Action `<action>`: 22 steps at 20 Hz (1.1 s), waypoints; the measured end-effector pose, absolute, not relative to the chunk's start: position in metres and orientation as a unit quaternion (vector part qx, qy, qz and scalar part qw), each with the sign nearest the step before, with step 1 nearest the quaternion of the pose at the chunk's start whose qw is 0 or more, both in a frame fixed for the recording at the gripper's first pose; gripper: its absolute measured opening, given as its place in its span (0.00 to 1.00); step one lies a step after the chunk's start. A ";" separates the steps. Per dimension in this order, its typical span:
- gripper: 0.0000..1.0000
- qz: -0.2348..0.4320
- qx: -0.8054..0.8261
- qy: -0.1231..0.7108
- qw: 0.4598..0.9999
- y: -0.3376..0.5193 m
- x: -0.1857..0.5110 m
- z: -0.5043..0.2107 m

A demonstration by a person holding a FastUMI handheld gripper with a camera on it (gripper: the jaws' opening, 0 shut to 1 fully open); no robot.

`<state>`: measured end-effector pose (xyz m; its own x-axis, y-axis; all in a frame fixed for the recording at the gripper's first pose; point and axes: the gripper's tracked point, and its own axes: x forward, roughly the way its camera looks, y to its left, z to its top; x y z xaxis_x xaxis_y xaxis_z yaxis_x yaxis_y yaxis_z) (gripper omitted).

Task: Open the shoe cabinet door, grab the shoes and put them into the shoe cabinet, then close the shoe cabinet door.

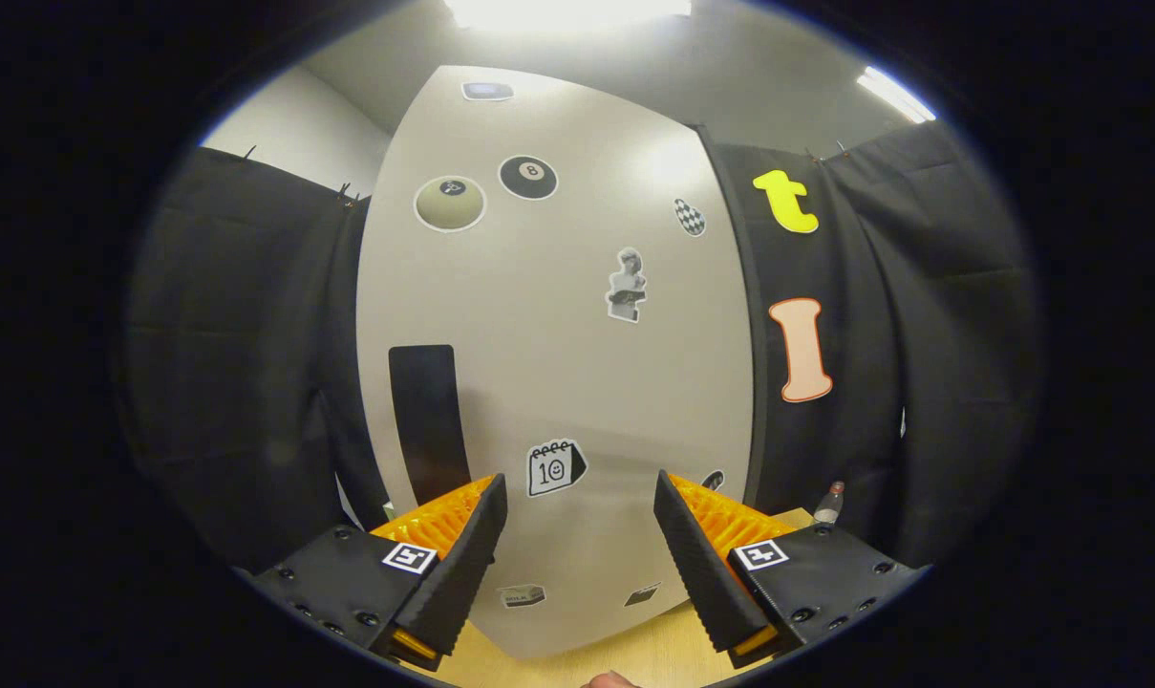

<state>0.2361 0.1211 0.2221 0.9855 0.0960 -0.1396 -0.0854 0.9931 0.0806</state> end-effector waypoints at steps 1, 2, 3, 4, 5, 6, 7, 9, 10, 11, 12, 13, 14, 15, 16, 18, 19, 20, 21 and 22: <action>0.97 0.045 0.034 0.073 0.996 0.125 0.238 0.222; 0.97 0.046 0.033 0.075 0.996 0.128 0.238 0.222; 0.97 0.053 0.036 0.073 0.995 0.131 0.235 0.223; 0.97 0.064 0.043 0.066 0.995 0.132 0.233 0.227; 0.97 0.082 0.054 0.060 0.993 0.137 0.227 0.231; 0.97 0.093 0.065 0.059 0.992 0.141 0.219 0.234; 0.97 0.096 0.068 0.060 0.991 0.139 0.212 0.236; 0.98 0.097 0.064 0.065 0.991 0.132 0.198 0.238; 0.98 0.101 0.062 0.067 0.991 0.130 0.188 0.237; 0.98 0.104 0.059 0.069 0.990 0.126 0.177 0.237; 0.98 0.105 0.053 0.069 0.991 0.120 0.167 0.238; 0.98 0.102 0.045 0.069 0.991 0.113 0.157 0.237; 0.98 0.100 0.039 0.071 0.992 0.106 0.147 0.236; 0.98 0.100 0.034 0.071 0.992 0.101 0.138 0.236; 0.98 0.098 0.032 0.071 0.992 0.095 0.129 0.235; 0.98 0.090 0.030 0.072 0.993 0.081 0.111 0.235; 0.98 0.087 0.029 0.071 0.993 0.075 0.104 0.234; 0.98 0.083 0.027 0.072 0.994 0.069 0.097 0.233; 0.98 0.080 0.024 0.072 0.994 0.064 0.090 0.232; 0.98 0.077 0.021 0.072 0.994 0.059 0.084 0.231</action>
<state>0.0835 0.0589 0.2308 0.9775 0.1570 -0.1408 -0.1509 0.9871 0.0528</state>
